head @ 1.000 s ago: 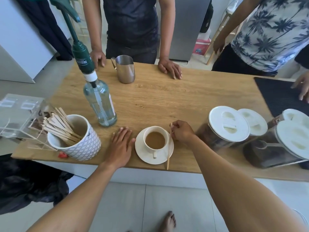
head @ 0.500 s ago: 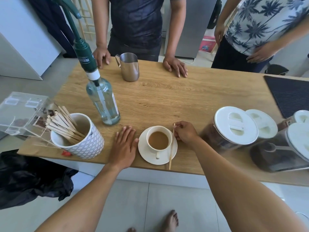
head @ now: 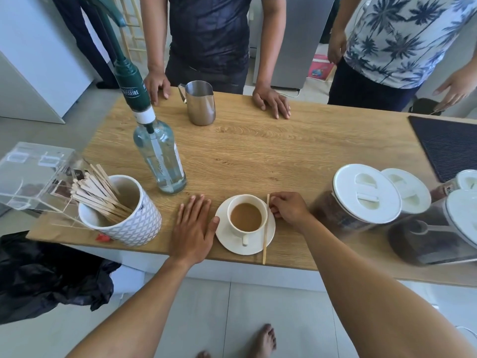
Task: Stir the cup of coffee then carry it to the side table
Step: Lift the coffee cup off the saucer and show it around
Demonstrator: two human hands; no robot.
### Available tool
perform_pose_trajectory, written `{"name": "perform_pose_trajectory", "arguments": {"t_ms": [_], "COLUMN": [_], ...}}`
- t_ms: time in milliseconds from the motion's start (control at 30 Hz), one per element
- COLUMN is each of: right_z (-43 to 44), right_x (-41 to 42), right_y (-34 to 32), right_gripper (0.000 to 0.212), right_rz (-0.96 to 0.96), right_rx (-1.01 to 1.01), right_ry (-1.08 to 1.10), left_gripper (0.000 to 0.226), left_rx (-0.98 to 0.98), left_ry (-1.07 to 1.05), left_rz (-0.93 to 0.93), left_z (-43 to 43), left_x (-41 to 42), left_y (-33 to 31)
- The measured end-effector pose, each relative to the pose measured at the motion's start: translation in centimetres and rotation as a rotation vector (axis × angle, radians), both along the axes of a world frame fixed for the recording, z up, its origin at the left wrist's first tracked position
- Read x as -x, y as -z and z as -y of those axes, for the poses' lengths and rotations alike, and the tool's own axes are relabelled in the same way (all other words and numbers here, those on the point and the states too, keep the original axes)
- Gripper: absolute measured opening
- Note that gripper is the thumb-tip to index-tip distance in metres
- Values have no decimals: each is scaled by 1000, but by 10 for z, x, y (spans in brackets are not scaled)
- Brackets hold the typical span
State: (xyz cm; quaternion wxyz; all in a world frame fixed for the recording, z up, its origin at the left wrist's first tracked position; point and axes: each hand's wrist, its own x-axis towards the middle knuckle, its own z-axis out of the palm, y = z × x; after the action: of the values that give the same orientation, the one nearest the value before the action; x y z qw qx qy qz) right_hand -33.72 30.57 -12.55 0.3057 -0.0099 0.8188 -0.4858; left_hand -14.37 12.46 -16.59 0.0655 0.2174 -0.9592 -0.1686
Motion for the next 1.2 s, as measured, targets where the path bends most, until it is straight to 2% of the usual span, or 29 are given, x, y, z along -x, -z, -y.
{"name": "perform_pose_trajectory", "arguments": {"t_ms": [467,667,800,900,1033,1200], "right_z": [-20,-33,-41,-43,-42,-36], "right_x": [-23,-41,-45,-43,-46,-55], "right_y": [-8,-12,-19,-20,-23,-28], "right_gripper": [27,33,52,69,90,89], "right_rz": [-15,-158,-215,-290,-302,-306], "right_rx": [-11,-108,-133,-241,-316,-310], "right_ry": [16,-144,-288,-418,-523,-544], "left_gripper": [78,80,71,88,100,108], "left_rx": [-73,-303,-484,-549,-499,-516], "left_ry": [18,5,26,58,160,119], "left_rz": [-31,42,151,219,236,254], "left_z": [3,7,16,21,10,-2], "left_x": [-1,3,10,12,18,20], "left_y": [-1,-18,-35,-46,-61,-63]}}
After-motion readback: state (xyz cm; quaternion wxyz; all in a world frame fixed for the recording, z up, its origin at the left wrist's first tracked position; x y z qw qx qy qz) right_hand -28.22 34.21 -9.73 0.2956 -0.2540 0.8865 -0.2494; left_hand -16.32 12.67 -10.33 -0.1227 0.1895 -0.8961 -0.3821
